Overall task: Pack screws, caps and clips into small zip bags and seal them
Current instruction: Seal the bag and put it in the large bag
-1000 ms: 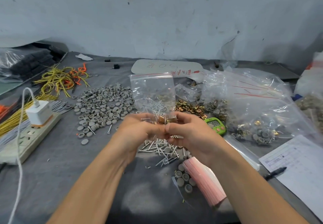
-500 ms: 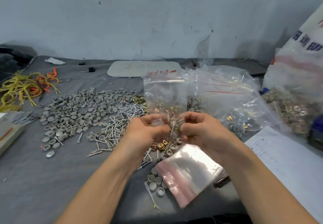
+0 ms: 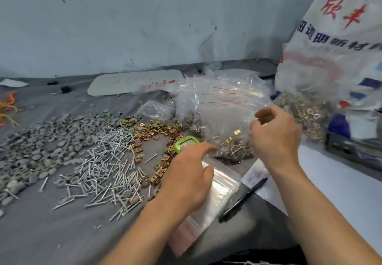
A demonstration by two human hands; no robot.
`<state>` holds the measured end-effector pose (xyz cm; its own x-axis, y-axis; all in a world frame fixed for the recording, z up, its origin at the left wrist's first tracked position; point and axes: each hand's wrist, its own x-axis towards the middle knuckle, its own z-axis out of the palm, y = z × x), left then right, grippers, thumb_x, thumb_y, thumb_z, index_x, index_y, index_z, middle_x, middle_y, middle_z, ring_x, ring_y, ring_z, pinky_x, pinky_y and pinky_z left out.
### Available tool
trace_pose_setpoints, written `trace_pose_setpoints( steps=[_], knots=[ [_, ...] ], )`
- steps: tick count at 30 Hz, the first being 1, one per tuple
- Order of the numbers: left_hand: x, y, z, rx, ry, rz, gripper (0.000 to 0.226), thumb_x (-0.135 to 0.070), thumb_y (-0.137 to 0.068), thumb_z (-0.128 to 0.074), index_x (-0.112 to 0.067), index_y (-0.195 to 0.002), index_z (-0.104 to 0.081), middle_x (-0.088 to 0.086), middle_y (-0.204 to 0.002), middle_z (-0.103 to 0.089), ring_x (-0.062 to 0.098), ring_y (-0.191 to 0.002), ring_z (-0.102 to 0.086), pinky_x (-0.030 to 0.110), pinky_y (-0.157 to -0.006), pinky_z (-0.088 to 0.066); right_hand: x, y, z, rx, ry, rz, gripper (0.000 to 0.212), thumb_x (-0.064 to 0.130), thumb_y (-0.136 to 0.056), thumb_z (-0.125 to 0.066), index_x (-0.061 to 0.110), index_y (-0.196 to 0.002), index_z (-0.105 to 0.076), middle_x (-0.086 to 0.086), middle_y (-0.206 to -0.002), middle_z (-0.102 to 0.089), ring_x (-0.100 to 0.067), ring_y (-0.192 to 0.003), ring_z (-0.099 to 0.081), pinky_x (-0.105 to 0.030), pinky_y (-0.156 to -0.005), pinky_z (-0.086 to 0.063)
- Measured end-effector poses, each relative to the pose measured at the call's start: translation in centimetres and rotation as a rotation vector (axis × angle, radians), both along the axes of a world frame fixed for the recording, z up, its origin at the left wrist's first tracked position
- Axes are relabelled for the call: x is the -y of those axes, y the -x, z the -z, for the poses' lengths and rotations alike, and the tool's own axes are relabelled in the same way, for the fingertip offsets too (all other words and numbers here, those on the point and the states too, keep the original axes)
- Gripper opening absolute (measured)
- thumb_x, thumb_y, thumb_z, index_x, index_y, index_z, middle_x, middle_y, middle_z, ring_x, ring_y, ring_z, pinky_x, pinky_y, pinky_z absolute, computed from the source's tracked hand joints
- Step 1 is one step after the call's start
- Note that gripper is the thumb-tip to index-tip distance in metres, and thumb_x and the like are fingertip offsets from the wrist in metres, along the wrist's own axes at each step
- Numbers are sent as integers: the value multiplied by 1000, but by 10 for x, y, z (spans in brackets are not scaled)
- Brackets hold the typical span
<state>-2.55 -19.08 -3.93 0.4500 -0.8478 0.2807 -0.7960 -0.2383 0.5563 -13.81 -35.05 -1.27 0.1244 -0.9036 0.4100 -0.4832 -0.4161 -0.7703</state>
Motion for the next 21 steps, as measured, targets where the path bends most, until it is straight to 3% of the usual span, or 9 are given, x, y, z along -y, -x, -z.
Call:
trace_pose_setpoints(
  steps=[3,5,7,9,11,14,16,18,21],
  knots=[
    [-5,1,8,43,-59,-8,46,-24,-95,-62,-37,-139,-56,-17,-140,-56,4,-128,-48,23,-110,-33,-2,-4,12,-201,-95,-330,31,7,-87,-68,35,-97,-75,21,-92,-72,4,-80,-64,-21,-78,-50],
    [-9,1,9,47,-83,-12,42,-25,-95,-64,-37,-135,-58,-17,-136,-58,5,-126,-50,21,-109,-32,-3,-6,24,-549,-126,-489,47,2,-88,-63,31,-124,-71,10,-124,-69,-11,-105,-65,-25,-94,-48],
    [-16,1,11,31,-109,-28,31,-28,-95,-66,-38,-124,-63,-17,-121,-63,6,-113,-56,24,-106,-40,0,-6,28,-743,-44,-496,62,1,-88,-59,31,-142,-60,9,-142,-56,-24,-128,-54,-31,-105,-45],
    [-26,0,11,8,-156,-61,17,-34,-95,-67,-40,-111,-66,-18,-102,-64,5,-95,-59,32,-96,-52,-2,-3,25,-753,-11,-471,66,2,-88,-57,33,-147,-55,12,-147,-52,-26,-133,-51,-36,-105,-45],
    [-38,-2,11,-12,-209,-52,12,-40,-91,-70,-42,-102,-65,-19,-89,-63,-1,-83,-59,30,-85,-55,-9,1,23,-666,16,-416,67,0,-85,-57,32,-145,-57,10,-148,-55,-26,-134,-51,-38,-107,-45],
    [-58,-9,8,15,-318,43,37,-52,-78,-77,-45,-110,-59,-24,-95,-56,-7,-82,-54,21,-77,-48,-28,5,16,-429,-10,-363,60,-1,-81,-60,35,-127,-70,8,-130,-70,-17,-118,-63,-35,-103,-52],
    [-67,-13,4,36,-405,95,56,-62,-70,-76,-48,-119,-53,-27,-104,-50,-7,-89,-52,23,-81,-46,-45,4,11,-381,-104,-504,42,3,-85,-67,34,-111,-78,15,-109,-76,-1,-97,-68,-28,-99,-55],
    [-71,-16,-1,33,-475,126,65,-69,-65,-75,-52,-122,-47,-28,-110,-46,-6,-96,-52,26,-86,-48,-65,3,10,-475,-145,-667,27,17,-85,-78,36,-104,-80,21,-99,-73,9,-88,-63,-23,-95,-54],
    [-68,-17,-3,0,-502,127,59,-63,-69,-80,-52,-118,-49,-26,-107,-46,-5,-94,-51,28,-83,-47,-85,-1,15,-715,-143,-745,34,32,-81,-83,44,-112,-74,14,-111,-70,-6,-90,-58,-25,-81,-47]
  ],
)
